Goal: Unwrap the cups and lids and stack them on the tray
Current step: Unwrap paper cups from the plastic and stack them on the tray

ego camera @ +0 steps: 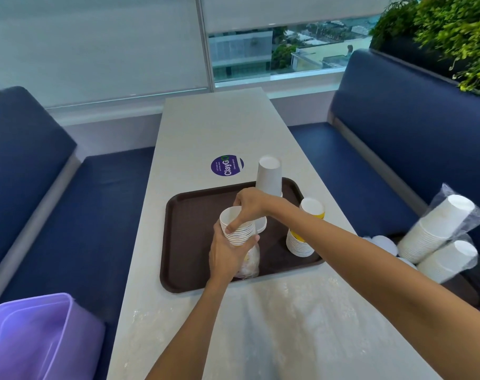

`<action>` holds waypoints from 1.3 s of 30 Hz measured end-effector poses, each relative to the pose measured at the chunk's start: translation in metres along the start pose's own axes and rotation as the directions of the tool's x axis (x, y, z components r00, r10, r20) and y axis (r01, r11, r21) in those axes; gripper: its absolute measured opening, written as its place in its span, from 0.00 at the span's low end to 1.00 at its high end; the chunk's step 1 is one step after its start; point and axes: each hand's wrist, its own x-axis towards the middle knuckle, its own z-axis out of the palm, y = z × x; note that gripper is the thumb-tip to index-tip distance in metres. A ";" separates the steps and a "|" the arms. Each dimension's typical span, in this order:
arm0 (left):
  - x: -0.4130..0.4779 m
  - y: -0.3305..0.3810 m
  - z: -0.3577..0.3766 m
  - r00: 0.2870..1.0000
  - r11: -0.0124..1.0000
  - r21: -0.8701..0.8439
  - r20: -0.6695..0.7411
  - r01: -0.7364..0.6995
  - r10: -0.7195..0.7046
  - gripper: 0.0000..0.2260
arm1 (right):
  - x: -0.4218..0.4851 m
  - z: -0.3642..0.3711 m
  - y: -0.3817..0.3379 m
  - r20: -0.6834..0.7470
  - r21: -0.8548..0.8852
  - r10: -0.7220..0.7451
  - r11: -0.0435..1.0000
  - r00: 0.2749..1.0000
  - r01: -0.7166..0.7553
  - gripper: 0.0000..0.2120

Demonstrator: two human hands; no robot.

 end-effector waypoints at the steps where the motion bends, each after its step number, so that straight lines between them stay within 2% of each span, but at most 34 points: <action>1: 0.000 0.000 0.000 1.000 1.000 0.009 -0.004 -0.002 0.002 0.40 | 0.000 -0.001 0.000 0.004 -0.009 0.002 1.000 1.000 -0.001 0.32; 39: -0.002 0.004 0.001 0.998 0.995 0.089 0.048 -0.047 0.043 0.41 | -0.003 -0.011 0.006 0.177 -0.075 0.038 0.997 0.983 -0.025 0.29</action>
